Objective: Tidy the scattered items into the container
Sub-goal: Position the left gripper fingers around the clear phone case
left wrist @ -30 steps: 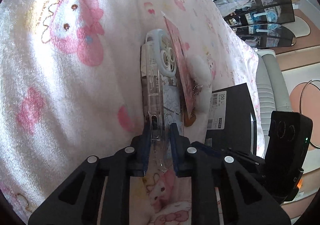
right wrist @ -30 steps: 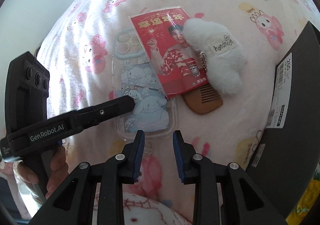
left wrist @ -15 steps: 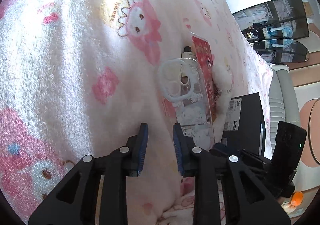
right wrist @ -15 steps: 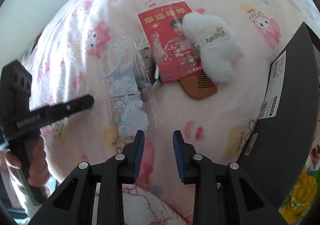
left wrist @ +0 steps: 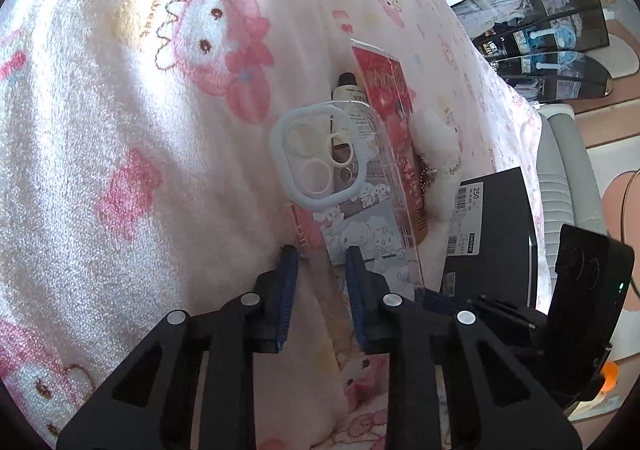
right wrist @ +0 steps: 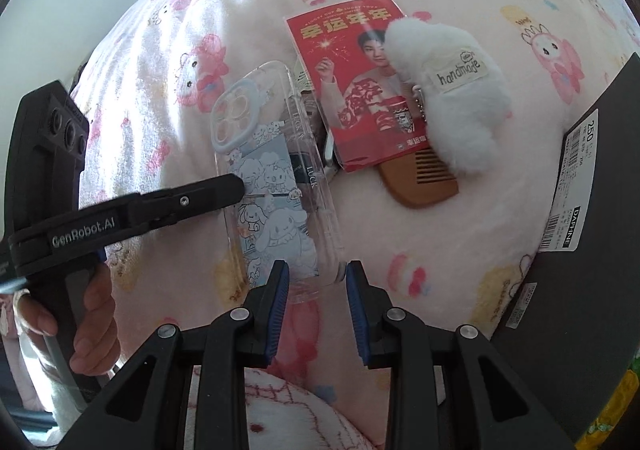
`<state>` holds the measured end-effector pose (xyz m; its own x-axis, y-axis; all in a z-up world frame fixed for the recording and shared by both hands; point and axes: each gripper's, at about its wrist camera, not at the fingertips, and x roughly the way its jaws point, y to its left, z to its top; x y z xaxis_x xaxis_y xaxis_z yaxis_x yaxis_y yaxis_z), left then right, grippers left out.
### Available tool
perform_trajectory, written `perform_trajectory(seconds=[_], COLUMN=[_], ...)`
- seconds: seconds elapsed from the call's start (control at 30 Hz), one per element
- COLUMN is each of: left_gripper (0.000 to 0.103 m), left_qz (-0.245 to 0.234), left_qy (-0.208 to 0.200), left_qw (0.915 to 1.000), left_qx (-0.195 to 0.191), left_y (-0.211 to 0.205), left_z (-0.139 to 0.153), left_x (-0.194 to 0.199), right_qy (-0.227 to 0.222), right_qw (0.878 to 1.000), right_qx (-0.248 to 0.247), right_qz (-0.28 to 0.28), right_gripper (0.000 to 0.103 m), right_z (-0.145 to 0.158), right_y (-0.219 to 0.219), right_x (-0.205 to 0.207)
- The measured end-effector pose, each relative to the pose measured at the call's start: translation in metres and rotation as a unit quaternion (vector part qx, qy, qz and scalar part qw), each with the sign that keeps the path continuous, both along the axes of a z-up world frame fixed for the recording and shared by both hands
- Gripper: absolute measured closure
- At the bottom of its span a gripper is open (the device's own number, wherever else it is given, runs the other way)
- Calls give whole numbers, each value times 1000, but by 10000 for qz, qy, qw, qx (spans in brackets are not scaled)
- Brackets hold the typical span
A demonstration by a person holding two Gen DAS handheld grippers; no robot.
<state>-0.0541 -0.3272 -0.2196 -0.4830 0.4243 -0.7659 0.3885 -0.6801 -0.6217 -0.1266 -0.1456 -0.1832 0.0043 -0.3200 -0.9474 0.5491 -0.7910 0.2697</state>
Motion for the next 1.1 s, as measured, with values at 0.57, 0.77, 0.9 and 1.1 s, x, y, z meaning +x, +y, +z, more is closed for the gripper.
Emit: perform_trajectory(seconds=[0.57, 0.77, 0.9, 1.1], left_gripper=[57, 57, 57, 53], left_qz=[245, 275, 212, 169], left_qy=[224, -53, -60, -31], left_qw=[9987, 9883, 9823, 9788], left_qx=[-394, -1502, -1860, -2039], left_y=[-38, -37, -32, -32], left_z=[14, 15, 18, 18], left_x=[-8, -36, -41, -53], right_qy=[20, -232, -213, -49], right_qw=[10000, 9997, 9997, 10000], right_qx=[-6, -47, -100, -60], right_qz=[-76, 0, -55, -17], right_gripper=[75, 74, 74, 74], right_z=[19, -7, -8, -3], right_y=[-4, -24, -23, -24], right_x=[-9, -13, -16, -13])
